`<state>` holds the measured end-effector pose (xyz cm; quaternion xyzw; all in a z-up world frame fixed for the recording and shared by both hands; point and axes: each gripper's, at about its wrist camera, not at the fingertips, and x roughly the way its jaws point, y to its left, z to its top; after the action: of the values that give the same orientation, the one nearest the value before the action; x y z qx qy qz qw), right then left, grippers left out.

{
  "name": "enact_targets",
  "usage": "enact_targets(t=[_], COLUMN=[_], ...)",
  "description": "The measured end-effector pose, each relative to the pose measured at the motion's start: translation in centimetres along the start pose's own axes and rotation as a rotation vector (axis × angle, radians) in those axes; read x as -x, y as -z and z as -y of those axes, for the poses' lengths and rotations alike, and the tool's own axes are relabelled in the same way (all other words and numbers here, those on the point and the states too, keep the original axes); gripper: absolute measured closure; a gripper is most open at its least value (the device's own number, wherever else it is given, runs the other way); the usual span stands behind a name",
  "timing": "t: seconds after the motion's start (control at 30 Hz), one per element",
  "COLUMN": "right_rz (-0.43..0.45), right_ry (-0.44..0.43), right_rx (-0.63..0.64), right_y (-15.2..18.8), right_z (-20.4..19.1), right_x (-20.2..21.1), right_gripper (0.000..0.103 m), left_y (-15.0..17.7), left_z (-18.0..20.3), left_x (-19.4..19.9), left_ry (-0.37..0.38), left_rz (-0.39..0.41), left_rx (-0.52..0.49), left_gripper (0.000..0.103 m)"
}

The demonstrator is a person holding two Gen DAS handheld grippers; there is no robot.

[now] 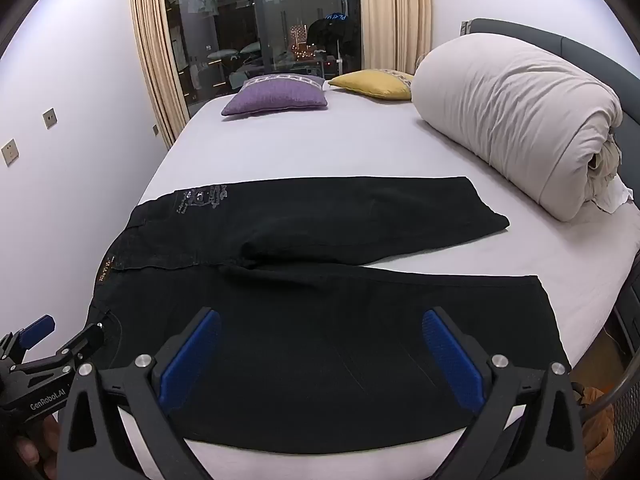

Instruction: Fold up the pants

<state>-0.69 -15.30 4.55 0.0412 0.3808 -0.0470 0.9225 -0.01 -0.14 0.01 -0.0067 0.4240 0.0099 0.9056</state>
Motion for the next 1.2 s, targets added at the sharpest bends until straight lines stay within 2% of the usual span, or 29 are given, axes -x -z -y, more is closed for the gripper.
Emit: enact_targets(t=[0.47, 0.63, 1.2], right_rz=[-0.008, -0.012, -0.030], right_ry=[0.004, 0.006, 0.014], right_rx=[0.004, 0.005, 0.010], right_y=[-0.7, -0.4, 1.1], right_z=[0.5, 0.3, -0.8], right_x=[-0.2, -0.1, -1.0], right_gripper=[0.000, 0.000, 0.000], left_y=[0.1, 0.3, 1.1], left_z=[0.3, -0.6, 0.0], left_x=[-0.3, -0.5, 0.3], left_ry=[0.007, 0.006, 0.000], left_rz=[-0.007, -0.008, -0.005], left_rx=[0.004, 0.014, 0.010], left_gripper=[0.000, 0.000, 0.000])
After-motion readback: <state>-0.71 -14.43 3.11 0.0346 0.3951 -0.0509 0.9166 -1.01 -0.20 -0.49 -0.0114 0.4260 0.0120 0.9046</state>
